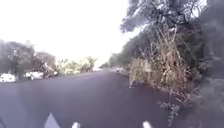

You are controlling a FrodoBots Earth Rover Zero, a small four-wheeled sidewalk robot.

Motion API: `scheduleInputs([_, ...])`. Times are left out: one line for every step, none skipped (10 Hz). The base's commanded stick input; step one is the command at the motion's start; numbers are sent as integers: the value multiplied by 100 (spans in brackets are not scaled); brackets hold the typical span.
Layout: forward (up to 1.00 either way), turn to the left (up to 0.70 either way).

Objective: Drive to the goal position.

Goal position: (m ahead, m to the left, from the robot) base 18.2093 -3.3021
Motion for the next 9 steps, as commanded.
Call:
scheduleInputs([85,0])
scheduleInputs([85,0])
scheduleInputs([85,0])
scheduleInputs([85,0])
scheduleInputs([85,0])
scheduleInputs([85,0])
scheduleInputs([85,0])
scheduleInputs([85,0])
scheduleInputs([85,0])
